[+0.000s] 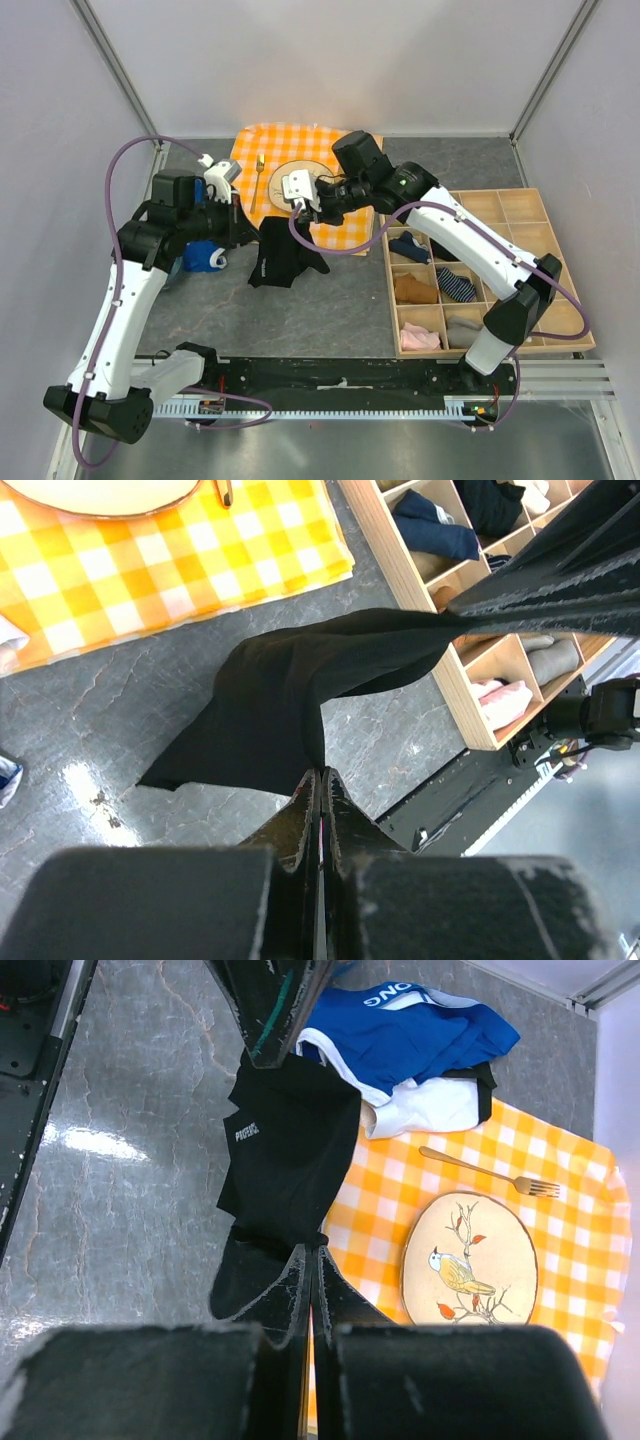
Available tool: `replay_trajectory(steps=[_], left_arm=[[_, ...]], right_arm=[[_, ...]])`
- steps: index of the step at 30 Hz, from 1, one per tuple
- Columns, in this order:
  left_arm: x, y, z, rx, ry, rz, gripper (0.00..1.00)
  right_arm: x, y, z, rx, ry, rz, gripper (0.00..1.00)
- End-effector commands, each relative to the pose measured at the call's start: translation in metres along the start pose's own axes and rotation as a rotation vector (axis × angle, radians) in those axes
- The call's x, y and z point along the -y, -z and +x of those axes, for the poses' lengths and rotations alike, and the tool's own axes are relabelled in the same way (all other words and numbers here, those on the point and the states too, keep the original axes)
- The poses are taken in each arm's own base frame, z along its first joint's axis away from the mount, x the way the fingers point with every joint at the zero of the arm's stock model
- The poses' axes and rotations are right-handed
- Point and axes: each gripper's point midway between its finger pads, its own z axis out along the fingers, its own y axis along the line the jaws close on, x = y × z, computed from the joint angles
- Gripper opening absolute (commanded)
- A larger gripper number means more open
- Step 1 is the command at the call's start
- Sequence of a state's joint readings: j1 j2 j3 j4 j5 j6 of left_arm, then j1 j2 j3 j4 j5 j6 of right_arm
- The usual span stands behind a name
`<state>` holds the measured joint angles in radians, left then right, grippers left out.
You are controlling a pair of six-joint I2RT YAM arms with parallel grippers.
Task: Roll the underwear
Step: Flatten out the underwear at the center of the board.
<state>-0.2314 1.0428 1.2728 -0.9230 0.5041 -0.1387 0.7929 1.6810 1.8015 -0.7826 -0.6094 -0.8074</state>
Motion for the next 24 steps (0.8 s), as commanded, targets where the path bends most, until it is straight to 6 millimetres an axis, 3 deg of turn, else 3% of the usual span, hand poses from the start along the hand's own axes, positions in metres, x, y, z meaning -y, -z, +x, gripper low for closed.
replay_trajectory(steps=[1, 13, 20, 24], left_arm=[[0.017, 0.016, -0.009, 0.035, -0.007, 0.040, 0.02], [0.006, 0.006, -0.029, 0.068, -0.030, 0.003, 0.02], [-0.012, -0.008, -0.058, 0.111, -0.050, -0.070, 0.02], [-0.014, -0.006, -0.090, 0.178, -0.081, -0.106, 0.02]], right_arm=[[0.000, 0.019, -0.020, 0.043, -0.004, 0.030, 0.00], [0.012, 0.017, -0.007, -0.023, -0.012, 0.087, 0.00], [0.049, 0.021, 0.000, -0.068, -0.021, 0.192, 0.00], [0.080, 0.027, -0.003, -0.053, -0.036, 0.251, 0.00]])
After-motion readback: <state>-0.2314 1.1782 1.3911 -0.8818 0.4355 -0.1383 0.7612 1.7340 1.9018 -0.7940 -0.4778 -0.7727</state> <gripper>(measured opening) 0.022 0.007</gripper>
